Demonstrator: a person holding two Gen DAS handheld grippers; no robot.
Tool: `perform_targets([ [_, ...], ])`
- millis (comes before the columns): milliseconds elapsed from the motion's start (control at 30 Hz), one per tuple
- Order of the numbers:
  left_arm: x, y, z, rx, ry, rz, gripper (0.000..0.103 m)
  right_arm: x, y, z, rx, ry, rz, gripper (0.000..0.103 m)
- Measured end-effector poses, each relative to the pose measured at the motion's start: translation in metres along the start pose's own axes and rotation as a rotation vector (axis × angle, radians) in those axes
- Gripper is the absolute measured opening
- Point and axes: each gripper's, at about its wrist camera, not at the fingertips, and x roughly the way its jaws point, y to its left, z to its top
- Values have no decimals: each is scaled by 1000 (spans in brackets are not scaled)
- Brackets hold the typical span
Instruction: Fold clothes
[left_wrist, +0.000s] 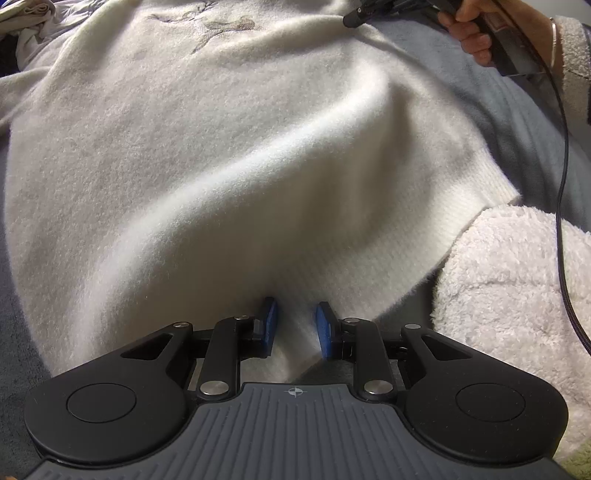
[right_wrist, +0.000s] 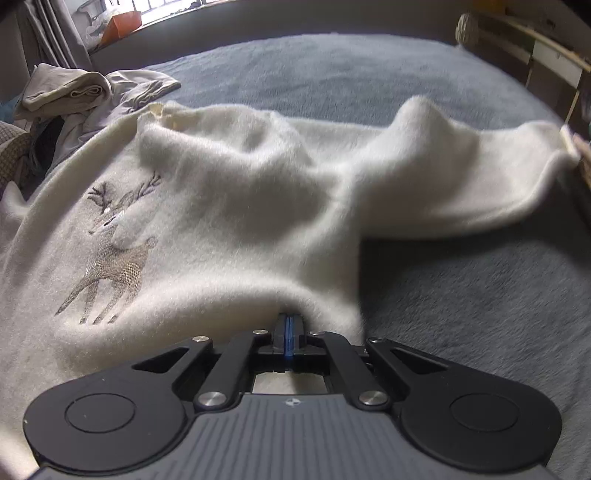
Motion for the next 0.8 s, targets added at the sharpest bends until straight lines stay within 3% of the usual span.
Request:
perform_targets([
  [67, -1, 3, 3, 0, -2, -1, 23, -13, 11, -1, -9, 62, 177, 0],
  [133, 0, 3, 6, -3, -2, -1, 23, -14, 37, -12, -53, 198, 379, 0],
  [167, 0, 3, 6, -1, -3, -1, 23, -10, 55, -20, -108, 255, 430, 0],
  [233, -1, 2, 4, 12, -4, 3, 23, 8, 88, -35, -246, 291, 357, 0],
  [267, -1, 2, 4, 18, -5, 5, 23, 20, 93, -33, -249, 282, 343, 0],
  [333, -1, 0, 5, 32, -6, 8, 23, 38, 89, -17, -167, 239, 340, 0],
  [467, 0, 3, 3, 25, -10, -1, 23, 31, 77, 16, -39, 130, 231, 0],
  [500, -1, 7, 3, 23, -13, -3, 23, 25, 81, 15, -58, 144, 259, 0],
  [667, 0, 10, 5, 21, -16, -13, 23, 0, 149, -34, -326, 338, 558, 0],
  [733, 0, 10, 5, 25, -19, -16, 23, 17, 175, -47, -425, 332, 485, 0],
  [800, -1, 6, 5, 28, -22, -19, 23, 38, 172, -32, -341, 265, 443, 0],
])
